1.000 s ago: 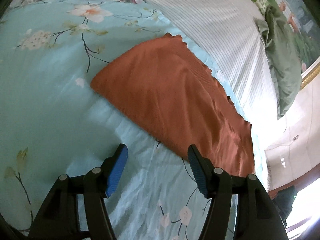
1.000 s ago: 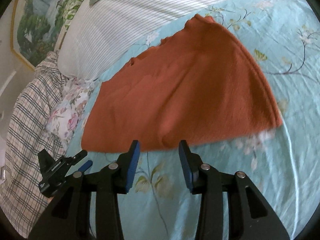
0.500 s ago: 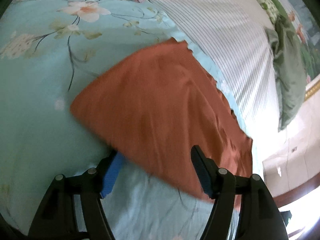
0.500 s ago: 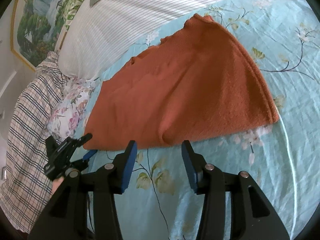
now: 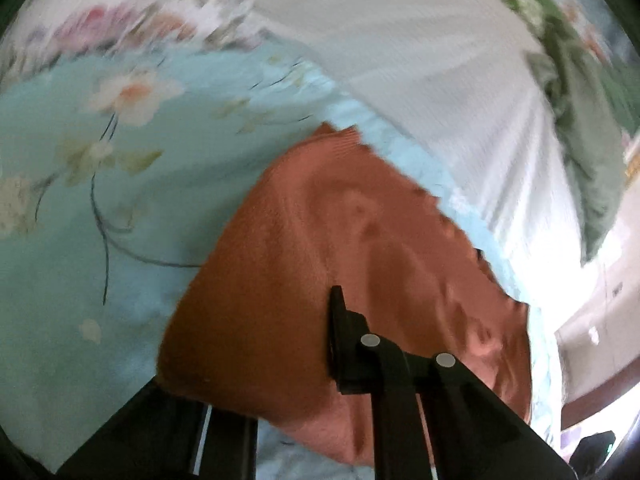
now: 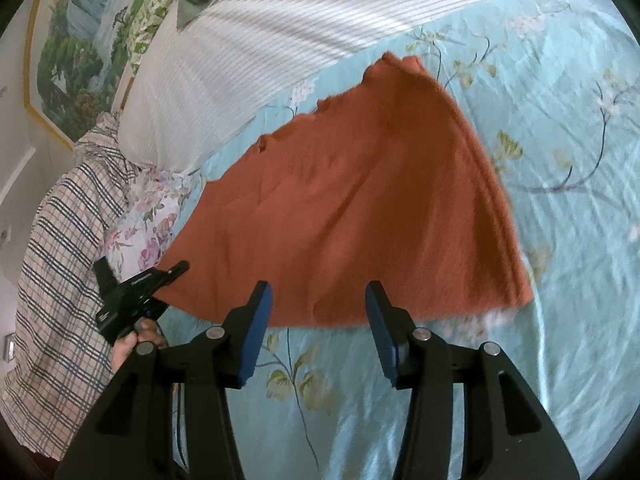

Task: Fold small clothes
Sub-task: 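Grasp the folded sweater edge with the right tool while the left tool pinches the fabric beside it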

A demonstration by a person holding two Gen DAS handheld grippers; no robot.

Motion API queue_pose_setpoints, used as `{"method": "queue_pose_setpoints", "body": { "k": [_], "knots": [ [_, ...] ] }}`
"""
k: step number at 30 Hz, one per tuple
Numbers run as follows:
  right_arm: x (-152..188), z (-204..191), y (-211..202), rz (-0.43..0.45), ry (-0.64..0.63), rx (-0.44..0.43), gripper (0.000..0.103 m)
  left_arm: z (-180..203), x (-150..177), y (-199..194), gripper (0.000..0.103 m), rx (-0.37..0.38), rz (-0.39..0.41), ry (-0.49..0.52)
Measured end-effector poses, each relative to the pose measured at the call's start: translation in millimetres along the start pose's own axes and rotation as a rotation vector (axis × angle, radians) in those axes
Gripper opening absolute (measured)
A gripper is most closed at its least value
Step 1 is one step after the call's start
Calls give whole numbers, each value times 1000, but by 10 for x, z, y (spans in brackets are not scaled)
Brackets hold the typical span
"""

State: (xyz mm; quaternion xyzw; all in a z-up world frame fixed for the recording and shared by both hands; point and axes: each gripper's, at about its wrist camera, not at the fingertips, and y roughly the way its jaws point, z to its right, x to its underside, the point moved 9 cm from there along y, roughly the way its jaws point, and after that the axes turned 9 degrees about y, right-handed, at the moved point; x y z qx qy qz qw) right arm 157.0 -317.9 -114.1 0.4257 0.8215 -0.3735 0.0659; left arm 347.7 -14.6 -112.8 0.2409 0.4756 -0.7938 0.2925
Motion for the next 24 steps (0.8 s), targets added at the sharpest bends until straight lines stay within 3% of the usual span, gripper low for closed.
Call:
{"method": "queue_pose_setpoints", "body": {
  "k": [6,11,15,19,22,24],
  "knots": [
    [-251,62,40,-17,9,-9,50,826,30,-191,9,48,48,247],
    [-456,-4,185,-67,14,-61,50,1461,376,-123,9,-27,51,533],
    [-542,-112,429,-138,16,-95,50,1708,688,6,9,-123,67,715],
    [-595,-278,708,-198,28,-146,77,1811,992,174,9,-179,51,853],
    [-626,-440,974,-252,26,-192,78,1844,1088,191,10,-220,75,924],
    [-635,-474,1170,-287,27,-174,78,1836,1066,176,10,-201,80,912]
  ]
}}
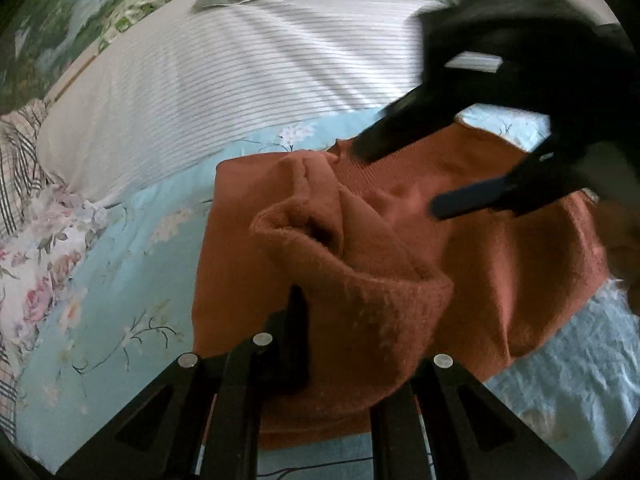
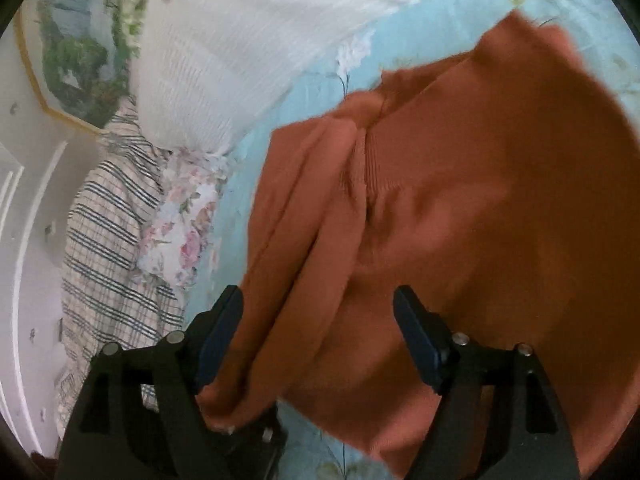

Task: Fold small clothes
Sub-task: 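Grasp the folded sweater edge with the right tool while the left tool pinches the fabric beside it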

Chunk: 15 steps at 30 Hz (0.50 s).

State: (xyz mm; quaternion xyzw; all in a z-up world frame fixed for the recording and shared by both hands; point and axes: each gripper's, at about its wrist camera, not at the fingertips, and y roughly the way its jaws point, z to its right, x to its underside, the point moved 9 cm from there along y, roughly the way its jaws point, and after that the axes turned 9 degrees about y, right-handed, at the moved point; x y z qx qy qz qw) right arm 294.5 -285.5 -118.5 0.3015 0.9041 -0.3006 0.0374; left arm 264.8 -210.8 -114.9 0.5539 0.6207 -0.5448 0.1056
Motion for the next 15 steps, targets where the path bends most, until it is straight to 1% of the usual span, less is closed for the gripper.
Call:
{"method": "queue_pose_setpoints", "body": {
  "k": [2,5,10,11,12,13,15],
  "knots": [
    [-60,-34,215,-42,-3,-4,78,-22,-7,-16,10,17,8,-16],
    [-151,-121,435,-84,14,-54,78,-54,-7,-14,10,36,5,-33],
    [-373,-258,671,-108,41,-130,77,15,-31,12,9,6,-6,30],
    [-411,-256,706,-104,29,-110,57,27,-34,8,9,4,-8,37],
    [-431,-258,727,-98,-4,-68,40,44,-38,-4,9,5,-9,41],
    [-436,-258,737,-99,-38,-17,25,46,-51,-18,9,5,-9,44],
    [-451,-311,645,-84,-74,-8,21,55,-114,-87,9,23,-2,44]
  ]
}}
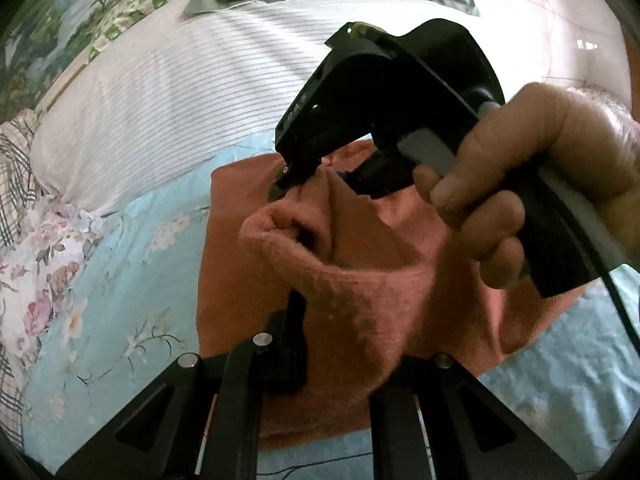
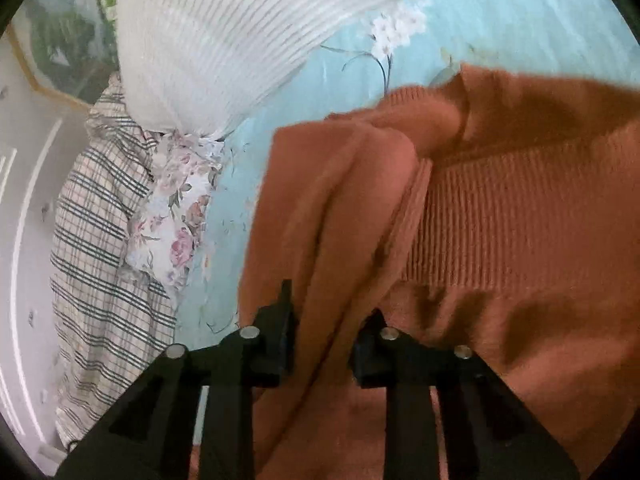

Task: Fold small clothes

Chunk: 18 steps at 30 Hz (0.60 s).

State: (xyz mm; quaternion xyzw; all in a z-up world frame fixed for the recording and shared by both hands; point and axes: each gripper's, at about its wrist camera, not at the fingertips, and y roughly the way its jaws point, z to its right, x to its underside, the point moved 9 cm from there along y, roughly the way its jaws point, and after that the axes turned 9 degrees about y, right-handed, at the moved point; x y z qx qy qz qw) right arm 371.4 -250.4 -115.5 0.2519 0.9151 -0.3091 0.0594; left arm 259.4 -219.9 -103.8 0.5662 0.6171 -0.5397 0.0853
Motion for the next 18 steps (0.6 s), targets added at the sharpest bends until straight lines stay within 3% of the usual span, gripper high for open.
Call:
{"method": "queue_pose_setpoints", "body": {
  "k": [5,8,12,16,18],
  "knots": [
    [-45,-106,-606,91,-93,4,19,163,-318,-215,10,113,44,-40],
    [-78,-29,-958,144,-155,86,19,398,-542,-273,10,211,54,-81],
    [-80,373,-1244,164,-125,145,19,784,-716,-225,11,313,42,-105],
    [-55,862,-1286,145,-52,202,19,1095,-698,-71,11,358,-13,-99],
    [-67,895,-1323,149,-64,212,19,1154,-723,-58,11,354,-17,-96]
  ]
}}
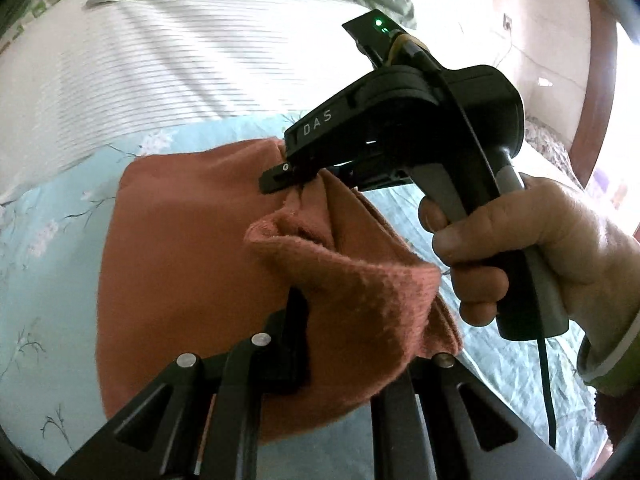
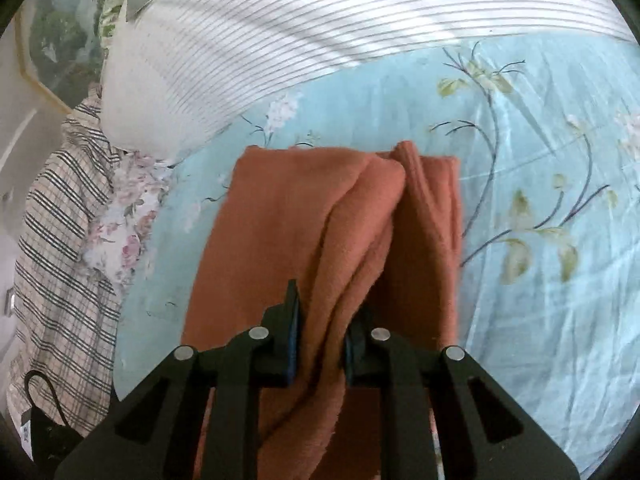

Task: Fold small clothes

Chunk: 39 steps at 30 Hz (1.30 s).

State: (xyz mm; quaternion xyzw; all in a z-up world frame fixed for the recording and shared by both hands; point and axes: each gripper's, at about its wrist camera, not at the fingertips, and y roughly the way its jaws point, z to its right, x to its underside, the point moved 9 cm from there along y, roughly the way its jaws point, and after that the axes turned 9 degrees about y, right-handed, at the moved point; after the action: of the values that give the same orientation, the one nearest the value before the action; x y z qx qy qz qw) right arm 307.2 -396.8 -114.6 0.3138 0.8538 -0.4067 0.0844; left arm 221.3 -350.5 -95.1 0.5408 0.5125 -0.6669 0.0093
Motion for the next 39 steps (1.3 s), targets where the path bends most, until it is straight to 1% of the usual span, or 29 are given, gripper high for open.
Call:
{"method": "queue_pose_setpoints", "body": {
  "k": [4,6,10,12,13,14,16,17,18,19,20,21,22,23,24,27,29,31,33,34,36,39],
  "knots": [
    [-130,-176,-184,81,-108,8,19,56,-119,-34,11,-11,36,6],
    [-141,-162,-172,90,-145,43,19,82,-136,23,12,-12,38,13],
    [-53,127,-21,47,-112,109,19,183,3,202,15,18,-15,19],
    [-7,249,4,38,-79,107,21,204,60,261,21,35,-35,34],
    [9,274,-10,42,-67,99,25,218,74,254,21,37,-35,38],
    [19,284,-29,49,-60,95,26,216,83,224,24,43,-35,38],
    [35,275,-97,68,-66,112,28,171,88,145,32,68,-33,23],
    [50,258,-126,75,-72,127,35,125,103,101,40,83,-31,11],
    [62,254,-159,83,-74,143,42,79,126,21,49,94,-25,-2],
    [76,238,-200,93,-73,150,57,18,156,-50,54,95,-20,-12],
    [91,212,-246,105,-72,140,68,-34,182,-130,60,94,-11,-24],
    [115,186,-315,124,-72,130,74,-114,216,-235,65,98,1,-39],
    [136,168,-365,141,-74,137,84,-201,250,-328,68,102,10,-55],
    [174,161,-416,154,-74,147,87,-282,287,-390,75,100,15,-71],
    [212,163,-445,157,-68,146,87,-408,335,-474,79,85,23,-98],
    [348,183,-471,136,-28,112,87,-745,484,-630,80,47,22,-167],
    [422,194,-465,125,-7,99,87,-1060,555,-618,80,39,9,-231],
    [475,213,-443,112,5,96,87,-1367,596,-525,80,38,-18,-296],
    [507,233,-419,101,19,90,87,-1596,590,-381,80,66,-41,-353],
    [514,246,-406,96,30,86,87,-1651,603,-329,80,85,-48,-379],
    [526,260,-388,86,44,74,87,-1682,623,-222,80,118,-73,-410],
    [530,264,-366,80,53,61,87,-1630,689,-52,80,168,-96,-438]
  ]
}}
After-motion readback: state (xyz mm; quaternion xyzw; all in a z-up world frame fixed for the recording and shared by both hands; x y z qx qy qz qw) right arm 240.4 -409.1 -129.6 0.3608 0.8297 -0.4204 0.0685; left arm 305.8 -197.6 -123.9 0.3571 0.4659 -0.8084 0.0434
